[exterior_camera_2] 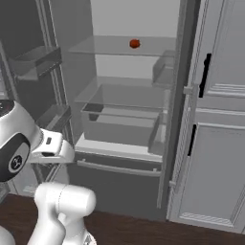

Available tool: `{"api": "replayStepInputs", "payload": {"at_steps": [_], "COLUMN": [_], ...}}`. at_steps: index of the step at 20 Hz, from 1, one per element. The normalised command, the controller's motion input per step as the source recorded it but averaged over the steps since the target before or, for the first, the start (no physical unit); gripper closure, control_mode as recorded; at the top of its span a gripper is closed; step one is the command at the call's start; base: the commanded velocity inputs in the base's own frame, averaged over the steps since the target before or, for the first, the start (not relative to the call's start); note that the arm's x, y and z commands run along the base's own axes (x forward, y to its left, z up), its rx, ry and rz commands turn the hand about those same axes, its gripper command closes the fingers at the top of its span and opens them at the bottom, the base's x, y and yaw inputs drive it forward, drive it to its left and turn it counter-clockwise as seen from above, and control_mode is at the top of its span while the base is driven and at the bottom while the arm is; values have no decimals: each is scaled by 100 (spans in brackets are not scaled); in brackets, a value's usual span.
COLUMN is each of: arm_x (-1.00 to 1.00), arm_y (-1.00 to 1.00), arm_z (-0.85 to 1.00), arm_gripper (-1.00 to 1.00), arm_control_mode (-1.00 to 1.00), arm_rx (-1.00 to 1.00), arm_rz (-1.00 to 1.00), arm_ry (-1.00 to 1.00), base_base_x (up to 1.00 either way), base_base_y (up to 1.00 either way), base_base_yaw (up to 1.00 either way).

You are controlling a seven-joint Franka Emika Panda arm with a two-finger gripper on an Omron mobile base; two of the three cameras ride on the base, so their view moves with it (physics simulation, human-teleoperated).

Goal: Place one tomato and one fish in each tupperware on the nearby counter, to pack two identical lunches.

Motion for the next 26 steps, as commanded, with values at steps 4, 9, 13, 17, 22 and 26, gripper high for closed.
{"api": "replayStepInputs", "payload": {"at_steps": [4,9,13,17,22,26], "arm_x": [0,0,0,0,0,0], "arm_y": [0,0,0,0,0,0], "arm_z": [0,0,0,0,0,0], "arm_gripper": [100,100,100,100,100,100], "arm_control_mode": [100,100,100,100,100,100], "arm_rx": [0,0,0,0,0,0], "arm_rz": [0,0,0,0,0,0], "arm_ry": [0,0,0,0,0,0], "base_base_x": [-84,-34,4,100,100,100], "base_base_y": [50,62,59,9,-2,0], "base_base_yaw": [70,86,77,33,16,5]}}
